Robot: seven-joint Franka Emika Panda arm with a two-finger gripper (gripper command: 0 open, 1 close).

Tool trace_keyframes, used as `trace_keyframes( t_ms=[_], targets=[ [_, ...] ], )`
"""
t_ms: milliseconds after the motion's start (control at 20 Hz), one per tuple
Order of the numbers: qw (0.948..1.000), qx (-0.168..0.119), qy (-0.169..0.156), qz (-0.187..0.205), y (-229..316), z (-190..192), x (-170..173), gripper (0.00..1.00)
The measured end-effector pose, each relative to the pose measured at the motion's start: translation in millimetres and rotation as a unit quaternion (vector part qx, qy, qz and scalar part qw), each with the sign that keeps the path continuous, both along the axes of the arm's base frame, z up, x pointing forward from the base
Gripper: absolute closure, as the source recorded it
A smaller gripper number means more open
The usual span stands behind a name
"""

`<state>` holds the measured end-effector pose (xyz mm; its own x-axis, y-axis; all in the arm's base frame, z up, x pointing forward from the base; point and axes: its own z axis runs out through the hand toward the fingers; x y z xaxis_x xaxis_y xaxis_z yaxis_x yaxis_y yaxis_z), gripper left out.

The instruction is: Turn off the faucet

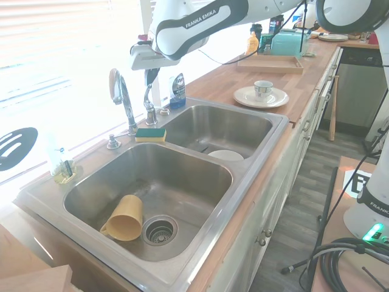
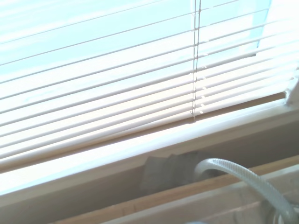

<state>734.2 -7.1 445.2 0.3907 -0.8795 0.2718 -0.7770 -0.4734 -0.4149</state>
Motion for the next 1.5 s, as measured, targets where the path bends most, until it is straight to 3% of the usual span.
trace_keyframes(
  t_ms=[300,1500],
  targets=[
    [0.9989,-0.011,0.041,0.021,0,-8,-7,1.0],
    [0.9975,-0.011,0.058,0.037,13,-16,-52,1.0]
  ],
)
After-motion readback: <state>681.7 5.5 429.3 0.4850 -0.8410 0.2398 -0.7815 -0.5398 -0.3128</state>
